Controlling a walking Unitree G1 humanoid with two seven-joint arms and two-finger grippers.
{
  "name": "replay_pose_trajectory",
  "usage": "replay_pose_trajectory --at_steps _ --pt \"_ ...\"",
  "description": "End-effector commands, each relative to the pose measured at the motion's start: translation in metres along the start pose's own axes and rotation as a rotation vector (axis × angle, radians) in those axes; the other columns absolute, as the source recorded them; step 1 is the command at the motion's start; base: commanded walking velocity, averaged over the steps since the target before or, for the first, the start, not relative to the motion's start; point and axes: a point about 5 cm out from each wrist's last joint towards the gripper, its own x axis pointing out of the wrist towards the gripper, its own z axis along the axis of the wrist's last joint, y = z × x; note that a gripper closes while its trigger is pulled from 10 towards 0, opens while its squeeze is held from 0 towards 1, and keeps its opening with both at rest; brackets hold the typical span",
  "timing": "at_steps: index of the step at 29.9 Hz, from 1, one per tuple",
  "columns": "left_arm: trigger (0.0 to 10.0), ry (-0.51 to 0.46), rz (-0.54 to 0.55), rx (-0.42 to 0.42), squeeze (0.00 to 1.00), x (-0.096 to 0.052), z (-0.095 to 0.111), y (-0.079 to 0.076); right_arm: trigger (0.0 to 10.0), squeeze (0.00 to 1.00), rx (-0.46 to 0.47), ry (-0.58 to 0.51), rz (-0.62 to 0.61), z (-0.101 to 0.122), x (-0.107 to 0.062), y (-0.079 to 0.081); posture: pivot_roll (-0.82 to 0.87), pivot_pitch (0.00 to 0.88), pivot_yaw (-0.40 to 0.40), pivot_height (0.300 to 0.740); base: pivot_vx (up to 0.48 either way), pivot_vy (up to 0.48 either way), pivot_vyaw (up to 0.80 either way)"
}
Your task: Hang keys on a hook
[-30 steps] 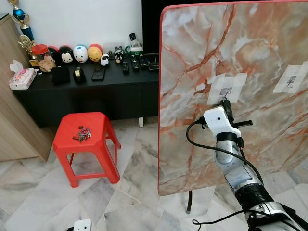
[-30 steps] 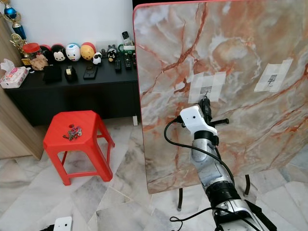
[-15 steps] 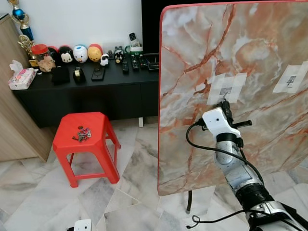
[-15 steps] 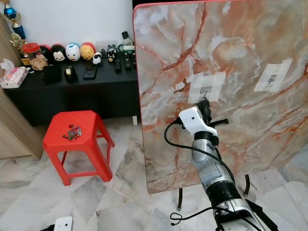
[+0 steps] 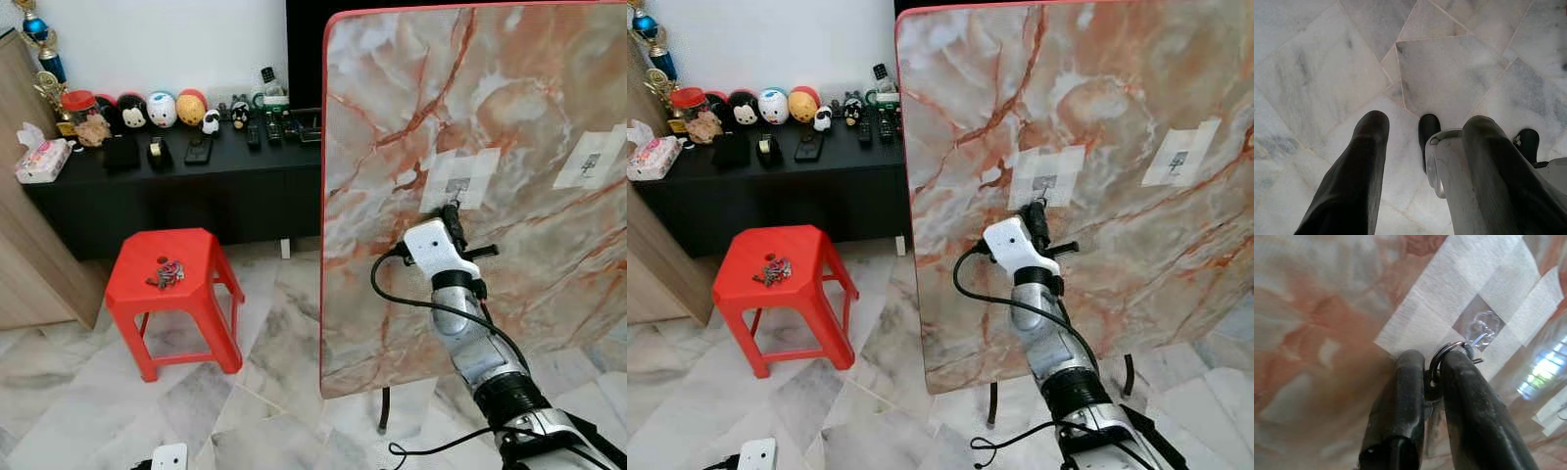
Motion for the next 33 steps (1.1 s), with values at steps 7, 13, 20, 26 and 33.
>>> replay_pose_trajectory --at_steps 7,13,20,26,33 --pt "10.0 0.019 -0.006 0.006 0.00 -0.001 -0.004 0.000 10.0 1.00 0.019 0.004 0.115 -0.005 -0.011 0.013 -0.07 0.000 -0.035 0.740 0.000 0.000 0.00" --pt "10.0 0.021 -0.007 0.010 0.00 -0.001 -0.004 0.000 10.0 0.06 0.155 0.002 0.284 -0.009 -0.034 0.027 -0.08 0.000 -0.034 0.740 0.000 0.000 0.00" --pt "10.0 0.023 -0.013 0.024 0.00 -0.001 -0.004 0.000 10.0 0.00 0.336 0.132 0.288 -0.027 -0.057 0.020 -0.10 0.000 -0.022 0.740 0.000 0.000 0.00" --pt "10.0 0.024 -0.020 0.050 0.00 -0.001 -0.003 0.001 10.0 0.00 0.452 0.334 0.279 -0.063 -0.073 0.007 -0.11 0.000 -0.014 0.740 0.000 0.000 0.00" --pt "10.0 0.018 -0.017 0.071 0.00 0.000 -0.001 0.003 10.0 0.00 0.506 0.676 0.260 -0.133 -0.104 0.011 -0.11 0.000 -0.005 0.740 0.000 0.000 0.00"
